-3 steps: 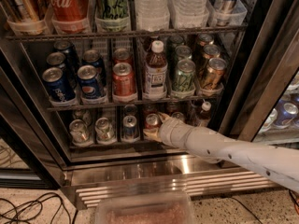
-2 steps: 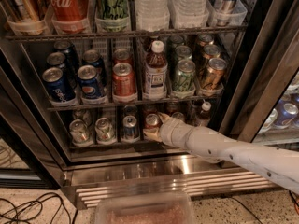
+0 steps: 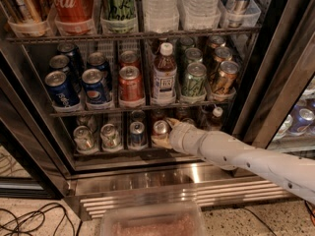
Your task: Pick coke can from bottom shelf of fridge
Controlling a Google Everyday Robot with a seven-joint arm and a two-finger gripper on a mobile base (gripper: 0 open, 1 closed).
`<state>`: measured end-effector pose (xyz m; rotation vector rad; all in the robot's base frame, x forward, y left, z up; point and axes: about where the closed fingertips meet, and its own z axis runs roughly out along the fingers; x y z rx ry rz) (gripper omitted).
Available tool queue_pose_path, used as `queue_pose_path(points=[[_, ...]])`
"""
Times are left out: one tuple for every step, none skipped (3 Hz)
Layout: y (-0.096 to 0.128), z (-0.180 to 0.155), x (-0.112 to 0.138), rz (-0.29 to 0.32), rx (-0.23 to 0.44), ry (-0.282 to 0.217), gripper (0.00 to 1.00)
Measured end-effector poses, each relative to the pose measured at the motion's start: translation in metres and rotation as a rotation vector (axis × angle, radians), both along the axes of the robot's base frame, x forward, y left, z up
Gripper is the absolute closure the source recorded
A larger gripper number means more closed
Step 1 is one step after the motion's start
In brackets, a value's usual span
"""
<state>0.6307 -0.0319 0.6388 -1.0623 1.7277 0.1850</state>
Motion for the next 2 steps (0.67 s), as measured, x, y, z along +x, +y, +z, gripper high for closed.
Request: queue_pose_path(points=[[-0.002,0.014,-0.008,0.020,-0.019,-0.008,1.00],[-0.007,0.026,-0.016,0.038,-0.039,-0.007,1.00]])
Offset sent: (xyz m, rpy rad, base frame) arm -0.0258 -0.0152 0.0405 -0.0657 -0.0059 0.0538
